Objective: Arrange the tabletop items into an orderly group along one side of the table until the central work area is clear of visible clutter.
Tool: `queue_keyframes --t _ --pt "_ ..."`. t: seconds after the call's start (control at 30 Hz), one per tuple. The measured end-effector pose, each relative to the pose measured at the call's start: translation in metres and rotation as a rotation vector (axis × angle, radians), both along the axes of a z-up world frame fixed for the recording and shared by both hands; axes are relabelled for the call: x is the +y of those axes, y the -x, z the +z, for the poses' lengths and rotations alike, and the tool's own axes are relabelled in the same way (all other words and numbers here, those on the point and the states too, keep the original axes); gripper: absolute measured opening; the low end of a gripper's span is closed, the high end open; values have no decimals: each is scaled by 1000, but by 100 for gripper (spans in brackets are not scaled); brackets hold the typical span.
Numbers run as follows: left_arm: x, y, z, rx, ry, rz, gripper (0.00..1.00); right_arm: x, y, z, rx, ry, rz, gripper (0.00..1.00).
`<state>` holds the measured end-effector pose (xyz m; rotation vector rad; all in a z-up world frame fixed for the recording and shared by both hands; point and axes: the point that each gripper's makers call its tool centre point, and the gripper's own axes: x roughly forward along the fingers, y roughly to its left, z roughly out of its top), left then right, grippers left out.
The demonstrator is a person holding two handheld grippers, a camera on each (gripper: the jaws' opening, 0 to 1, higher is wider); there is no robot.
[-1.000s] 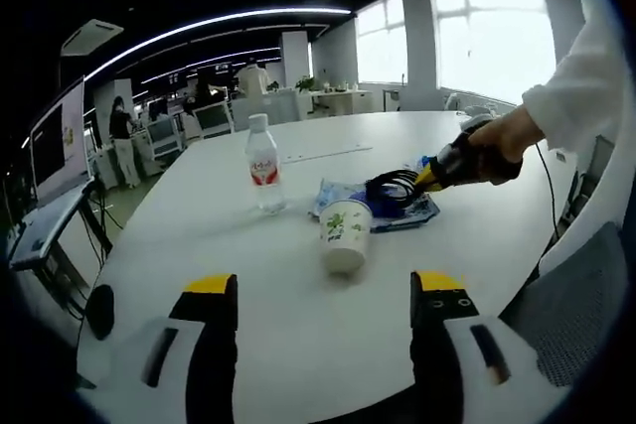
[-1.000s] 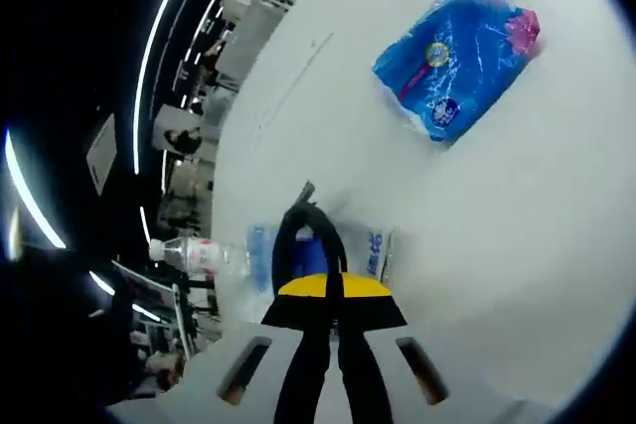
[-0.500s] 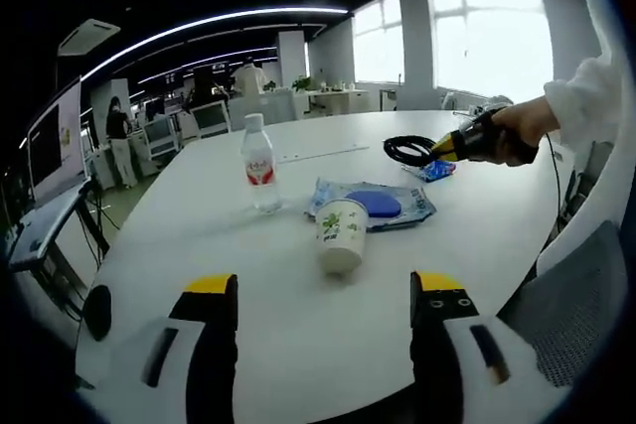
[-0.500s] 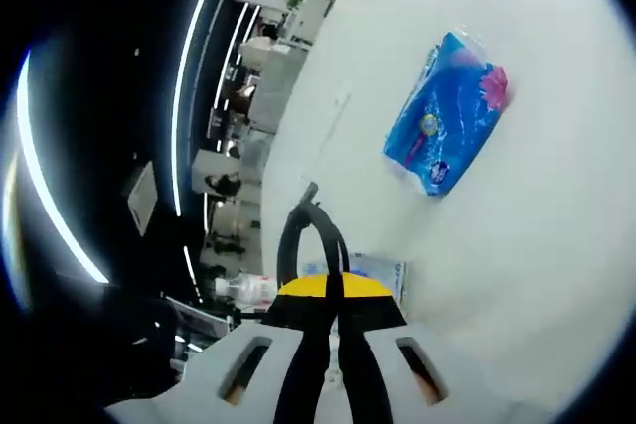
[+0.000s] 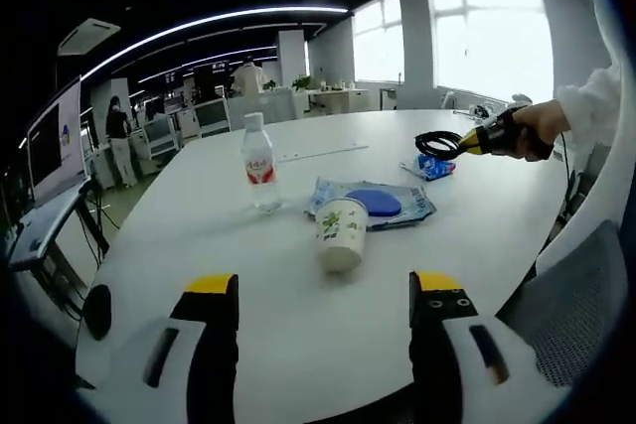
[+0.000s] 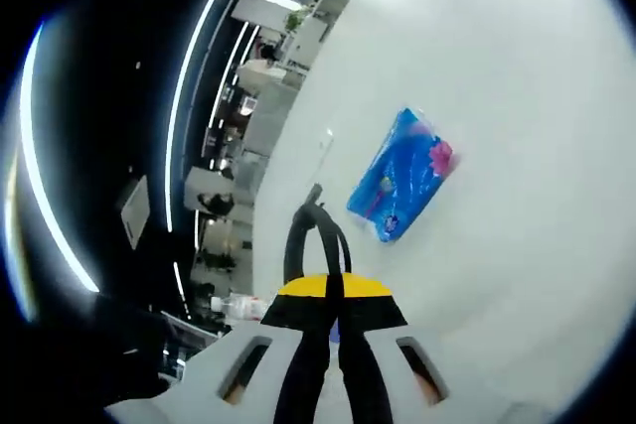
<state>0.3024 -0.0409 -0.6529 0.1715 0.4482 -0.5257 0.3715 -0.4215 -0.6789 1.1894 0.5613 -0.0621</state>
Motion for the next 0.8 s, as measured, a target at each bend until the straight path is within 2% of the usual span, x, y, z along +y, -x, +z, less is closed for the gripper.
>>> queue_keyframes --t 0.17,0.3,0.5,0.8 --pt "-1 1 -2 9 -11 -8 70 -18 15 -8 34 10 -42 0" --pt "-3 2 -3 13 -10 -17 70 -20 26 -13 55 16 -60 0" --pt "-3 1 -3 15 -9 -17 70 -29 30 -27 86 32 -64 0" --pt "-2 2 -6 27 -20 -20 69 -37 33 -31 103 22 -79 0"
